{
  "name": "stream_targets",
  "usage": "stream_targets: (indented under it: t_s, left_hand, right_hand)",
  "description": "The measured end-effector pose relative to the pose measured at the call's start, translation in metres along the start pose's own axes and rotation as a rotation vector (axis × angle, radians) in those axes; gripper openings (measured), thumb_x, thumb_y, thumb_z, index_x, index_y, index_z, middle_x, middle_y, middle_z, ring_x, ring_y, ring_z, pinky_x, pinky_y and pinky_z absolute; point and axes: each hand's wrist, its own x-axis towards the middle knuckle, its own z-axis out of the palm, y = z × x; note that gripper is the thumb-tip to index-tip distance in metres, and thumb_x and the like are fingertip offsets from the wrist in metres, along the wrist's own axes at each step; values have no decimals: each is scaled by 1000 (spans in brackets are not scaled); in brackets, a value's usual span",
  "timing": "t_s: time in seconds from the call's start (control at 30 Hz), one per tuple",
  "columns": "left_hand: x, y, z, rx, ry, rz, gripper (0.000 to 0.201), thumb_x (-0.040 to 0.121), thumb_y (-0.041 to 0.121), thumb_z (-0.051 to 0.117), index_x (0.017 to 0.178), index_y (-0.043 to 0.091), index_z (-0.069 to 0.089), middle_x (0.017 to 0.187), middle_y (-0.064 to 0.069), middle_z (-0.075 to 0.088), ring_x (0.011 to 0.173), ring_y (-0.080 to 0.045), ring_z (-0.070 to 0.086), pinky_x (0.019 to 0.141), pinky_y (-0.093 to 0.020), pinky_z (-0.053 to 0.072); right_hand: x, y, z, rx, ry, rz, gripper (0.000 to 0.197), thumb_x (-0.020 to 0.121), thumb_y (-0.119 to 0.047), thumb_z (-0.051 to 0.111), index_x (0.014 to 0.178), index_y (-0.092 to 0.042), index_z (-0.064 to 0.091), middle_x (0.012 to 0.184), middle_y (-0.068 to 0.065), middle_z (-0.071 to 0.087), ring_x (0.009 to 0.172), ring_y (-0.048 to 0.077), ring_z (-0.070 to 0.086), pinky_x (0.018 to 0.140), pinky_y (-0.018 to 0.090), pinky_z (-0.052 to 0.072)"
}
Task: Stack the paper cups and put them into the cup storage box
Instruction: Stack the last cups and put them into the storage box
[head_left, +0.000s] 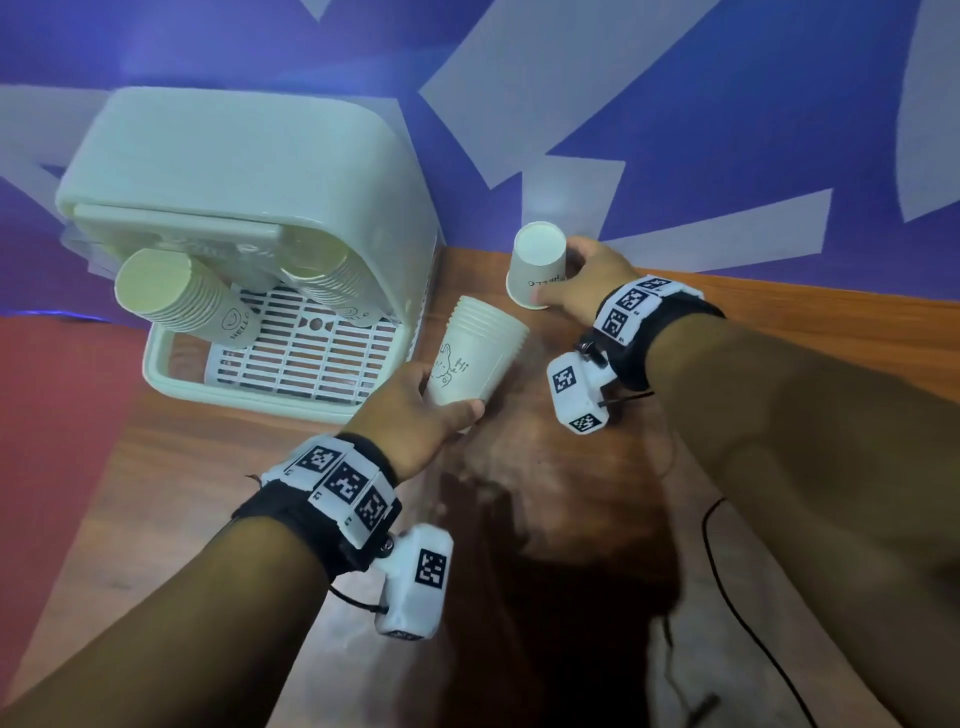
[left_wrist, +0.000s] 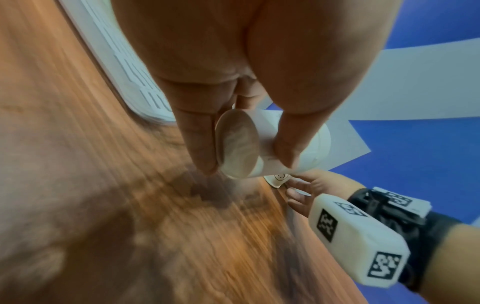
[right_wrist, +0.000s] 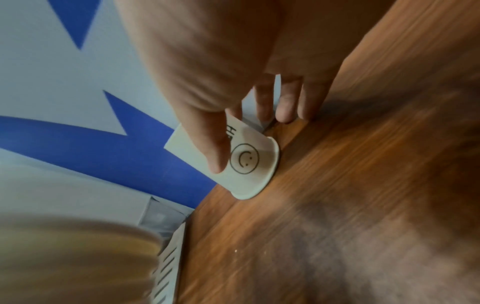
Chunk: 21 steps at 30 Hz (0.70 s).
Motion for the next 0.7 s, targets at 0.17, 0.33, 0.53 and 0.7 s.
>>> stream_targets:
  t_s: [0.17, 0.33, 0.53, 0.7]
  left_hand:
    - [7, 5, -5, 57, -23, 15, 45, 77, 44, 77, 113, 23, 58, 96, 3, 70, 86, -19, 69, 87, -45, 56]
    - [-3, 14, -12, 92, 6, 54, 41, 79, 29, 79, 110, 23, 54, 94, 10, 65, 82, -10, 63, 72, -27, 49]
    - [-31, 27, -18, 142, 72, 158, 61, 70, 11, 85, 124, 23, 58, 107, 3, 66, 97, -18, 62, 80, -27, 46]
    - [-64, 27, -28, 152, 137, 242, 64, 67, 2, 84, 122, 22, 58, 103, 6, 63, 92, -14, 60, 71, -17, 41]
  right_hand:
    - [-5, 1, 0, 71, 25, -16, 61, 74, -36, 80, 128, -29, 52, 112, -12, 58, 101, 13, 58, 85, 28, 43]
    - [-44, 6, -19, 64, 47, -118, 56, 75, -41, 77, 123, -30, 51, 113, -10, 59, 99, 12, 59, 81, 26, 41]
    - [-109, 10, -50, 10, -141, -284, 50, 78, -36, 71, 125, -44, 59, 116, -5, 51, 102, 11, 54, 80, 25, 40]
    - [-157, -6, -61, 34, -194, -320, 47, 73, -21, 59, 114, -44, 60, 119, -7, 47, 102, 9, 53, 76, 26, 45]
